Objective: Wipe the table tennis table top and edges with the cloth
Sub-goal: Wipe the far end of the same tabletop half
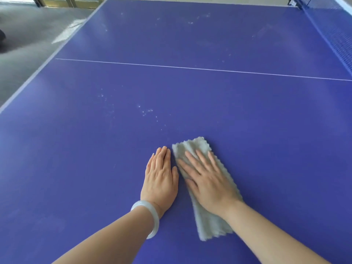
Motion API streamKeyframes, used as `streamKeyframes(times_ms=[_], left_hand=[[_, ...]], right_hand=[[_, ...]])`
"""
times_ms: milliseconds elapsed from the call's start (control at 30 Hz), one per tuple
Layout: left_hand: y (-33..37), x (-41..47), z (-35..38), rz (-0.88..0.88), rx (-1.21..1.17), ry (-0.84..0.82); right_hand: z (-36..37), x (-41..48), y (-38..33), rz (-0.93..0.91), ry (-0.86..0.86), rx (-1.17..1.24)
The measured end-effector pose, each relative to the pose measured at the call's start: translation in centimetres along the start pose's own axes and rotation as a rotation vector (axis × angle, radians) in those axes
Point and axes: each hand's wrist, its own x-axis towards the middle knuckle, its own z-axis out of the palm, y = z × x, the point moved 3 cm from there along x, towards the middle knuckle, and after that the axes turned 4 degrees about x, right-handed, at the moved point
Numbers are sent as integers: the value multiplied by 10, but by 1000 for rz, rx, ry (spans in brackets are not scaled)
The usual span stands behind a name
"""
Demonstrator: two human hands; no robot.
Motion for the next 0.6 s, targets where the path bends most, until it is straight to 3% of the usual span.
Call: streamKeyframes(times_ms=[67, 200, 267, 333, 400, 500, 600], left_hand=[[-1, 0, 0, -9, 2, 9], [-1, 0, 2, -14, 2, -1], [-1, 0, 3, -12, 15, 1], [0, 1, 3, -13, 23, 3], [1, 0, 2, -7, 32, -2], [2, 1, 1, 1, 30, -9], [1, 0, 1, -6, -1, -3]], right_hand=[[-9, -12, 49, 71, 33, -28], [-32, 21, 155, 580, 60, -22], [-37, 62, 159, 706, 81, 34], [-36, 101, 128, 600, 84, 50], [-28, 113, 76, 322, 51, 0], [-12, 59, 27, 33, -1, -54], [-11, -1, 60, 21, 16, -34]])
